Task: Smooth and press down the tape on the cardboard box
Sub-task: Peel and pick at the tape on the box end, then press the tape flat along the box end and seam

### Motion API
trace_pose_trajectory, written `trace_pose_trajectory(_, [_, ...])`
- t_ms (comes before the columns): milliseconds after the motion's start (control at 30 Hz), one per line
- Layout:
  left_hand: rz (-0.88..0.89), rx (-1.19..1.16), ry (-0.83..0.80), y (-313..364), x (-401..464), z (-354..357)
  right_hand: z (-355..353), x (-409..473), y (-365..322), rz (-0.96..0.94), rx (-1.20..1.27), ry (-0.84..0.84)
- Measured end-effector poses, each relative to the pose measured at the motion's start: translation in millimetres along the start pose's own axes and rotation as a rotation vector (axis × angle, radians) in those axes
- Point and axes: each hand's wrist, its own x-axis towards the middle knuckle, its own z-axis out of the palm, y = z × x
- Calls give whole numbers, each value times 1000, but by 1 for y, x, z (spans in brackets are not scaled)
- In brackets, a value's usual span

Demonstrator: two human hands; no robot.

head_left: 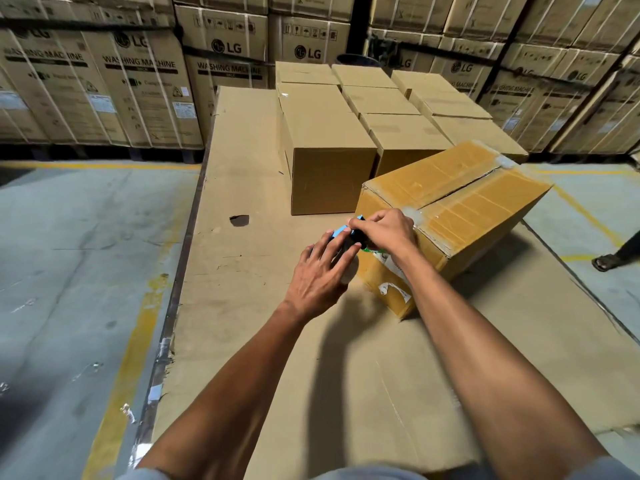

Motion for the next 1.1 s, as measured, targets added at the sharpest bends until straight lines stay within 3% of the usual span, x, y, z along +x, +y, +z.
trace_pose_trajectory(233, [59, -19, -82, -21, -9, -1, 12, 2, 14, 81, 122, -136])
trace_pose_trajectory(600, [50, -22, -339, -72, -39, 10, 96, 14, 67, 407, 354, -421])
trace_pose_trajectory(933, [-35, -10, -350, -113, -52, 49, 168, 24, 99, 650, 396, -577])
trace_pose_trajectory(1100, [-1, 76, -364, -127, -40, 54, 183, 35, 99, 636, 358, -585])
